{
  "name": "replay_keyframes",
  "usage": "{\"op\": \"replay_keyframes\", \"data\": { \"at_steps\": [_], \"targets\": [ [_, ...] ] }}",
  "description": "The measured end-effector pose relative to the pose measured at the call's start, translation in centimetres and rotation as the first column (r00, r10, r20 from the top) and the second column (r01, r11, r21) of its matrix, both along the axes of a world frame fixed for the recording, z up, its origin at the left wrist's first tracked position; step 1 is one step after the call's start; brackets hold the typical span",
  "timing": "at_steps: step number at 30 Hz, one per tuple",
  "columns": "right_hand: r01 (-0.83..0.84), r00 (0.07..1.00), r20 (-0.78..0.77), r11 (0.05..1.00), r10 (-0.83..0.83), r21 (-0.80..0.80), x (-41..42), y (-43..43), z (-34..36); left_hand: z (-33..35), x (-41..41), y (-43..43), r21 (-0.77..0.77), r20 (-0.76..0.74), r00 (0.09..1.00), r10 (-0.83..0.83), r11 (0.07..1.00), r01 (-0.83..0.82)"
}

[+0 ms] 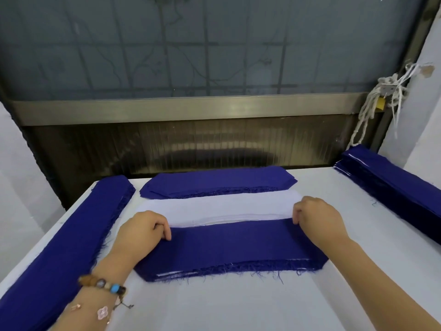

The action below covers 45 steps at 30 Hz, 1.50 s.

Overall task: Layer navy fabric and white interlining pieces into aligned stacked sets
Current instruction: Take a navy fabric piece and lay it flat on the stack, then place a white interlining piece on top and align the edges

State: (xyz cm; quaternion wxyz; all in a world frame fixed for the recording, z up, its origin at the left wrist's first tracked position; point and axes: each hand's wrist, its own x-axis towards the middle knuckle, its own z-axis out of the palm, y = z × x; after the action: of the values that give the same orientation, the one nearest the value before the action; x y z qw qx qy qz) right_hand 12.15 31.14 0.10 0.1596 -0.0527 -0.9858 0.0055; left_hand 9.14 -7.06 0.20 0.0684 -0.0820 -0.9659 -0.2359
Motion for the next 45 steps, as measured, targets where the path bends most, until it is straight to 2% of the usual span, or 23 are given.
{"op": "replay_keyframes", "data": {
  "at_steps": [4, 9, 12, 15, 19, 24, 29, 33, 37, 42, 45],
  "targets": [
    [-0.111, 0.994, -0.012, 0.986, 0.111, -0.128, -5.1, -2.6, 0.3, 0.6, -3.0, 3.7, 0.074, -0.142, 0.989, -0.032, 0.996, 0.043],
    [-0.318, 0.947, -0.045, 0.91, 0.317, -0.265, -11.3, -6.2, 0.5, 0.3, -8.8, 8.3, -0.025, -0.21, 0.97, -0.12, 0.993, 0.117],
    [-0.333, 0.934, 0.024, 0.893, 0.357, -0.302, -14.9, -7.7, 0.2, 0.3, -12.3, 10.6, -0.077, -0.191, 0.97, -0.15, 0.988, 0.137],
    [-0.313, 0.941, 0.04, 0.912, 0.335, -0.265, -17.9, -8.3, -0.5, -0.3, -14.9, 12.3, -0.115, -0.157, 0.98, -0.12, 0.988, 0.102],
    [-0.256, 0.964, 0.007, 0.939, 0.264, -0.229, -20.6, -9.1, -1.1, -0.9, -17.6, 13.4, -0.111, -0.195, 0.981, -0.017, 0.994, -0.005],
    [-0.224, 0.971, -0.11, 0.965, 0.21, -0.137, -21.3, -9.8, -3.1, -2.9, -18.5, 14.0, -0.056, -0.262, 0.963, 0.061, 0.995, -0.079],
    [-0.226, 0.972, -0.109, 0.95, 0.206, -0.215, -21.5, -9.8, -3.2, -3.6, -18.9, 13.8, -0.034, -0.29, 0.956, 0.045, 0.998, -0.058],
    [-0.211, 0.977, -0.07, 0.952, 0.201, -0.221, -21.5, -9.9, -3.1, -3.7, -18.7, 13.6, -0.127, -0.367, 0.93, 0.024, 0.989, -0.076],
    [-0.224, 0.967, -0.153, 0.966, 0.204, -0.13, -21.1, -10.2, -3.5, -3.3, -18.6, 13.4, -0.164, -0.4, 0.916, -0.02, 0.985, -0.051],
    [-0.212, 0.946, -0.249, 0.977, 0.207, 0.007, -20.9, -10.3, -3.7, -3.3, -18.6, 13.5, -0.074, -0.324, 0.945, -0.041, 0.997, 0.017],
    [-0.216, 0.944, -0.251, 0.976, 0.214, 0.019, -20.8, -10.3, -3.8, -3.4, -18.7, 13.5, -0.044, -0.291, 0.956, -0.039, 0.999, 0.027]
  ]
}}
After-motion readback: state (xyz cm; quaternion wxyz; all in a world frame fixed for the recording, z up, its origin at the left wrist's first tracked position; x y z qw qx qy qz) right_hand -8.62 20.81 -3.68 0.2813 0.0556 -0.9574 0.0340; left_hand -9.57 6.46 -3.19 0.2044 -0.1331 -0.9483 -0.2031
